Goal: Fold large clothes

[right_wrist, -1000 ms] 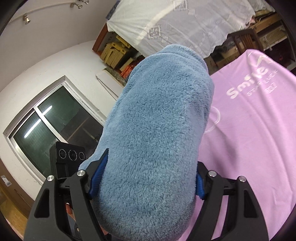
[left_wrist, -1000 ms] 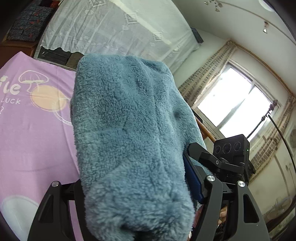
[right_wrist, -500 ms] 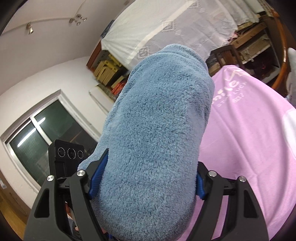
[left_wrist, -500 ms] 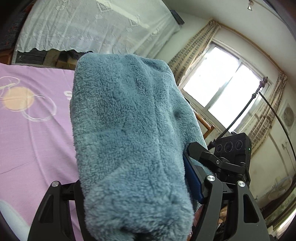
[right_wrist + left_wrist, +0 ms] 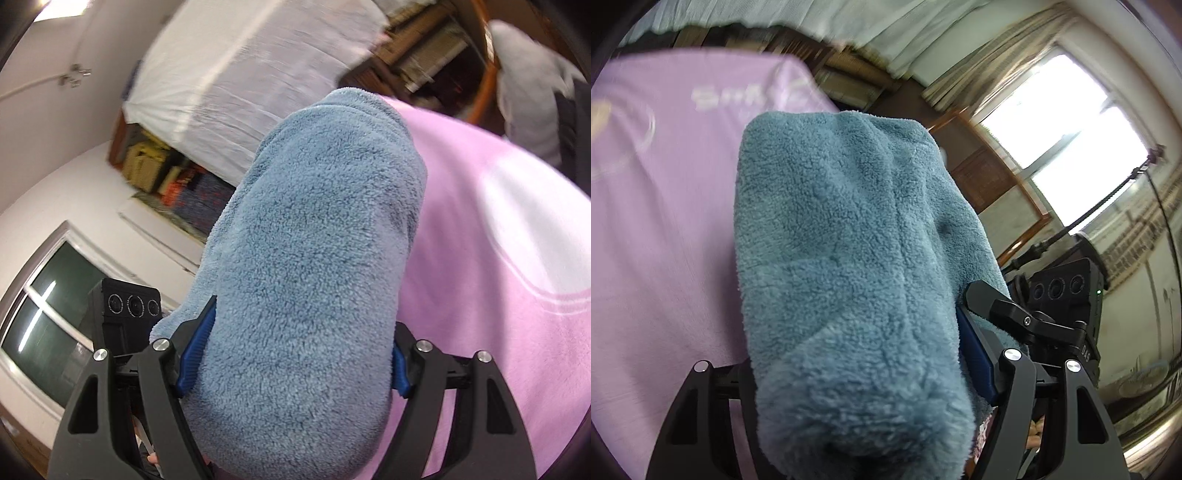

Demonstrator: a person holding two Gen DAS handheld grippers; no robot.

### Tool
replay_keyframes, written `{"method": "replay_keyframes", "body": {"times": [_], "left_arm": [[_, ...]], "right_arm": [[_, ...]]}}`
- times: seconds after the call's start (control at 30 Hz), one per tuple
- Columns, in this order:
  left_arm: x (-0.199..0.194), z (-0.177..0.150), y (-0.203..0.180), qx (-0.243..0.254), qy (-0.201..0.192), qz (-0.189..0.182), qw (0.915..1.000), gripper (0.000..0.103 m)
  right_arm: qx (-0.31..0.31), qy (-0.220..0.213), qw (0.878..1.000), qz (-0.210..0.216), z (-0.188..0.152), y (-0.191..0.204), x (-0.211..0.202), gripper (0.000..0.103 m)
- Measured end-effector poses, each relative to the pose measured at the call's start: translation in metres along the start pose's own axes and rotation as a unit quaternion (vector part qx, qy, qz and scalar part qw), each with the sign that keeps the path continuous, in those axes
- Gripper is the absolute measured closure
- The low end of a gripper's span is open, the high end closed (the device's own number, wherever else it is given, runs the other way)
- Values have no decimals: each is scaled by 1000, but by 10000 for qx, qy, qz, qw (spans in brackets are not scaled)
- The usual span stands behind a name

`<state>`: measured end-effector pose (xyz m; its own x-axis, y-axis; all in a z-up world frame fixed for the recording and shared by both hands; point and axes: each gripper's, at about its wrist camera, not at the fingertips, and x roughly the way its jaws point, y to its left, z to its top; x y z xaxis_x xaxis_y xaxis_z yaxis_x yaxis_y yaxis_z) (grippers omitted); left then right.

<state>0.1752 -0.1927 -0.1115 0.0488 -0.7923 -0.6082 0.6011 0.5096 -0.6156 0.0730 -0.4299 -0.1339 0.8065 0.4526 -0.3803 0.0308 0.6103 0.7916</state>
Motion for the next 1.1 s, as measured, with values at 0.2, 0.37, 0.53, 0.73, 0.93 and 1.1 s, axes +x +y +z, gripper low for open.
{"method": "replay_keyframes", "body": {"times": [0.2, 0.37, 0.53, 0.73, 0.93, 1.1], "left_arm": [[28, 0, 3, 174, 268, 512, 9982, 25], [31, 1, 7, 142, 290, 515, 9982, 23], [29, -4, 7, 185, 255, 578, 9978, 22], [9, -17, -1, 278, 73, 860, 9959, 19], [-15, -37, -22, 651, -286, 1430, 9872, 19], [-33, -55, -44, 982, -607, 1934, 9743, 19]], "right_arm": [[-121, 218, 9982, -551, -5, -25, 21, 29], [-199, 172, 9971, -717, -7, -24, 26, 27], [-195, 149, 9959, -865, -7, -14, 23, 23], [-216, 150, 9949, -973, -12, -4, 13, 22], [-322, 58, 9931, -1128, -21, 5, -12, 22], [-681, -66, 9881, -1379, -37, 28, -33, 22]]}}
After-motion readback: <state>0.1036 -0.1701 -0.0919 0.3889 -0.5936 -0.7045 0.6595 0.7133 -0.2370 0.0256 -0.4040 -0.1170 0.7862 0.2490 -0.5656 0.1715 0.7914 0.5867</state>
